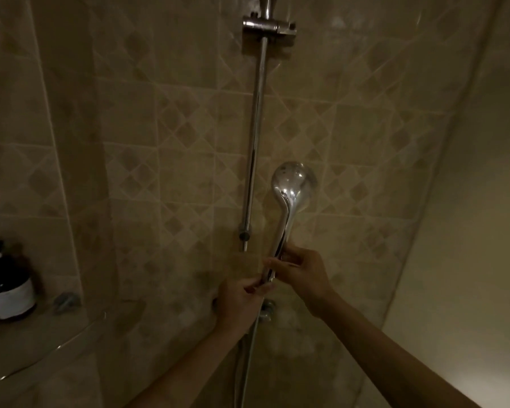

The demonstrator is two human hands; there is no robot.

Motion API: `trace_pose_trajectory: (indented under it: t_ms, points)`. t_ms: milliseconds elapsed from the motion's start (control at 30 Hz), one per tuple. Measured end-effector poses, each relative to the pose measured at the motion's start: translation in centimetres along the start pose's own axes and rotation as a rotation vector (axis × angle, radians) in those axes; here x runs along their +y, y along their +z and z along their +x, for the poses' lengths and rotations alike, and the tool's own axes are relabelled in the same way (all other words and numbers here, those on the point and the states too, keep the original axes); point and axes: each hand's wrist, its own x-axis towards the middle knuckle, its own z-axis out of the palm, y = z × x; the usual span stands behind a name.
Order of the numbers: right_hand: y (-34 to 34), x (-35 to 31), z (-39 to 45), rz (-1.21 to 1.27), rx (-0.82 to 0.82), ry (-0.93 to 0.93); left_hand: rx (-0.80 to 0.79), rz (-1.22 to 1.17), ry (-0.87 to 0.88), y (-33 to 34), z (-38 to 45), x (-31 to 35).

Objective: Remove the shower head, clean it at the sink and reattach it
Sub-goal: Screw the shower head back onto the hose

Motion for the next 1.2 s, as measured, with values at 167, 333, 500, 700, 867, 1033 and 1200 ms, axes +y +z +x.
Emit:
trace_pose_trajectory:
  t_ms: [167, 333, 500, 700, 867, 1033, 1200]
  points:
    - [0.8, 4.2, -2.7, 0.034, 0.035, 0.131, -0.009, 0.032, 0.023, 0.3, -2.8, -3.7]
    - [0.9, 8.2, -5.1, 0.08, 0.045, 0.281, -0.051, 0.014, -0.117, 1.1, -5.5, -7.9]
    - [1.1, 11.6, -7.6, -0.03, 0.095, 0.386, -0.087, 0.048, -0.168, 2.2, -7.6, -11.2]
    - [-0.5, 15.2, -10.4, 0.027, 0.152, 0.508, -0.154, 0.095, -0.272, 4.4, -9.8, -14.9]
    - [-2.7, 17.6, -11.3, 0.032, 0.227, 0.624, -0.263, 0.165, -0.334, 6.2, -11.0, -17.7]
    - [-4.4, 20.7, -11.0, 0.036, 0.259, 0.678, -0.392, 0.178, -0.451, 7.6, -10.3, -20.1]
    - [-5.4, 23.7, -10.5, 0.007, 0.284, 0.693, -0.448, 0.198, -0.601, 7.9, -8.3, -21.6]
